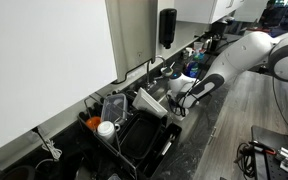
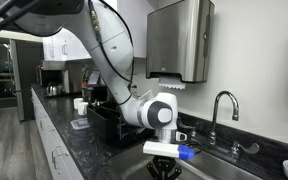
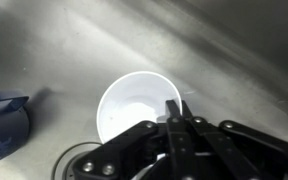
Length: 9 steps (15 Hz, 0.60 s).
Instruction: Take the cup off the cup holder and put it in the sink
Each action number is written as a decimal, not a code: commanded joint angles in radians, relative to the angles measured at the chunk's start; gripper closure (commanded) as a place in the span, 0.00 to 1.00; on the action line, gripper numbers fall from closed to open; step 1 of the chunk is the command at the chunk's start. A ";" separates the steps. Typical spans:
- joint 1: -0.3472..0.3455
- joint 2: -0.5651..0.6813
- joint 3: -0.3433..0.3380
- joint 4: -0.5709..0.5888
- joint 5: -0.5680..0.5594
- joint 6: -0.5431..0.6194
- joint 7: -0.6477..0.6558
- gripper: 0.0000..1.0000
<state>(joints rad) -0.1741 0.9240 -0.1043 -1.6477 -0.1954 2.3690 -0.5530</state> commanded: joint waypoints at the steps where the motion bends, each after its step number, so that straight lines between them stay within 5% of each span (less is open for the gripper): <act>1: -0.022 0.034 0.020 0.056 -0.025 -0.047 0.003 0.72; 2: -0.021 0.037 0.019 0.059 -0.026 -0.051 0.005 0.71; 9: -0.015 0.018 0.021 0.048 -0.033 -0.051 0.002 0.23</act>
<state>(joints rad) -0.1742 0.9531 -0.1019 -1.6082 -0.1964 2.3388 -0.5531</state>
